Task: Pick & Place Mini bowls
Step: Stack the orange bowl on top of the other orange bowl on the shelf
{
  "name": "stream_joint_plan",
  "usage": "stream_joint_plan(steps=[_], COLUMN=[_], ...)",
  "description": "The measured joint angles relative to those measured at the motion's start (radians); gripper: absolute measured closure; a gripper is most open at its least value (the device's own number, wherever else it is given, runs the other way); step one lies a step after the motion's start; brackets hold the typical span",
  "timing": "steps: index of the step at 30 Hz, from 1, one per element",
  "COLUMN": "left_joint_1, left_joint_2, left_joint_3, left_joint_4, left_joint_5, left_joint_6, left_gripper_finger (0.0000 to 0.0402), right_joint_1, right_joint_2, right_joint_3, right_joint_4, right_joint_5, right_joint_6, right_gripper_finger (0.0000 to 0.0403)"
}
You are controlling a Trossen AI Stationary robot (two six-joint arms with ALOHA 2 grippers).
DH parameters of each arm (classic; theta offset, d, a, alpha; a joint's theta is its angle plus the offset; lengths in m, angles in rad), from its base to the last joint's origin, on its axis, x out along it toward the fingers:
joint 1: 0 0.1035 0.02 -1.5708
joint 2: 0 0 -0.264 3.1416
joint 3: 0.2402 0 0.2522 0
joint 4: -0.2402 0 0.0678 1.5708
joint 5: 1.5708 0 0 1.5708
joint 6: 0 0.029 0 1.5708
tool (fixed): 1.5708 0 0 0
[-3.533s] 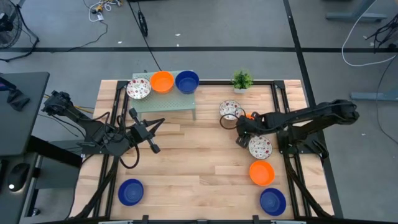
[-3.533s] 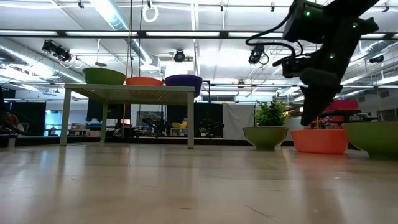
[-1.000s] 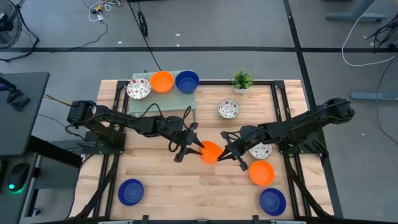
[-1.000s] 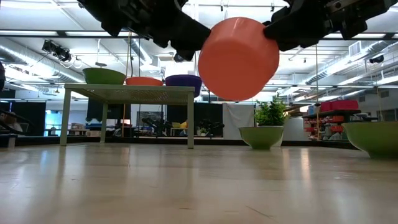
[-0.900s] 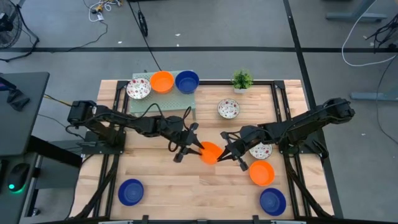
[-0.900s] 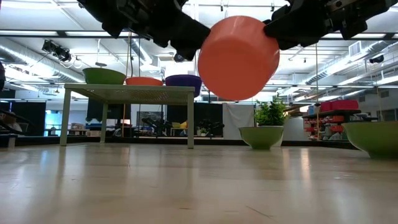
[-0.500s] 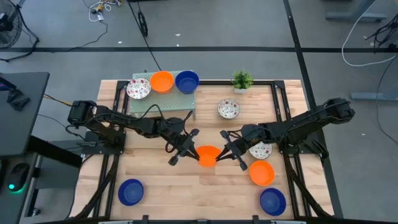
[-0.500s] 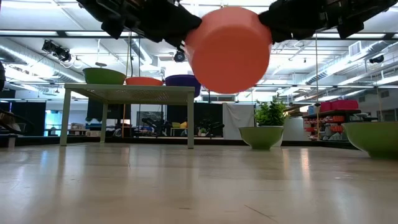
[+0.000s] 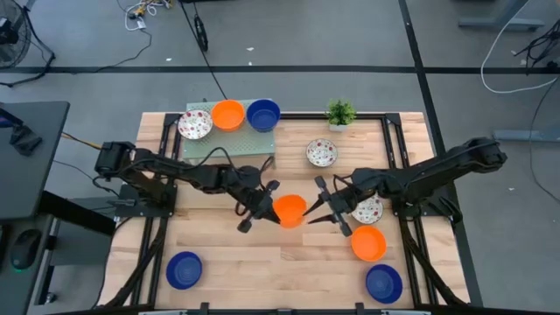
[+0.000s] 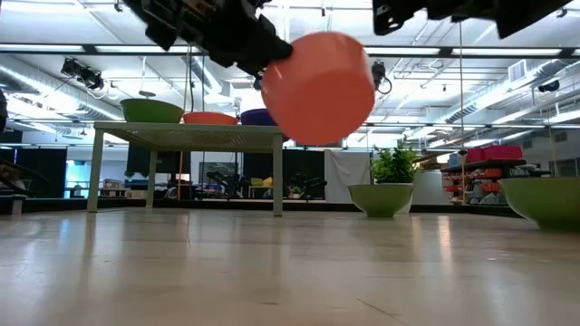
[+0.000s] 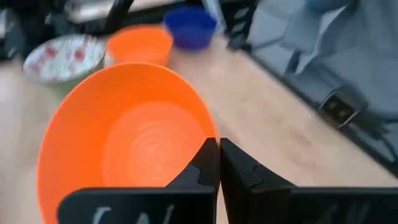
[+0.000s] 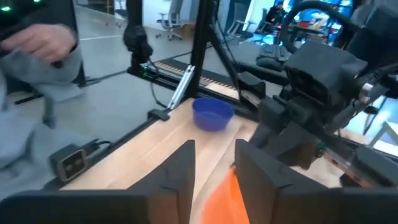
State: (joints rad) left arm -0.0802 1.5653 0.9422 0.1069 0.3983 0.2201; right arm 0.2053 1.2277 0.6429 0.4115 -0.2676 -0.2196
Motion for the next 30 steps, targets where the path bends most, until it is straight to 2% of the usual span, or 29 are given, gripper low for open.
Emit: stream_joint_plan(steps=[6, 9, 13, 19, 25, 27, 30], left_joint_1=[-0.079, -0.106, -0.108, -0.063, 0.093, 0.16, 0.25], left_joint_2=[-0.001, -0.001, -0.003, -0.006, -0.005, -0.003, -0.002], left_joint_3=[0.204, 0.337, 0.55, 0.831, 0.9, 0.897, 0.855], left_joint_4=[-0.414, -0.647, -0.944, -1.329, -1.479, -1.486, -1.41], left_joint_5=[-0.317, -0.434, -0.573, -0.813, -0.919, -0.92, -0.92], left_joint_6=[-0.032, -0.107, -0.217, -0.337, -0.358, -0.341, -0.286], left_gripper_finger=[0.0398, 0.0398, 0.0398, 0.0397, 0.0398, 0.0398, 0.0396], right_joint_1=[0.042, 0.055, 0.06, 0.057, 0.056, 0.056, 0.056], right_joint_2=[-0.066, -0.061, -0.051, -0.051, -0.051, -0.051, -0.051], right_joint_3=[0.0, -0.03, -0.134, -0.312, -0.352, -0.352, -0.352], right_joint_4=[-0.255, -0.279, -0.157, 0.179, 0.275, 0.278, 0.28], right_joint_5=[-0.007, -0.008, -0.01, 0.061, 0.107, 0.107, 0.107], right_joint_6=[0.047, 0.08, 0.082, 0.081, 0.081, 0.08, 0.08], right_gripper_finger=[0.0273, 0.0273, 0.0279, 0.0291, 0.0299, 0.0301, 0.0303])
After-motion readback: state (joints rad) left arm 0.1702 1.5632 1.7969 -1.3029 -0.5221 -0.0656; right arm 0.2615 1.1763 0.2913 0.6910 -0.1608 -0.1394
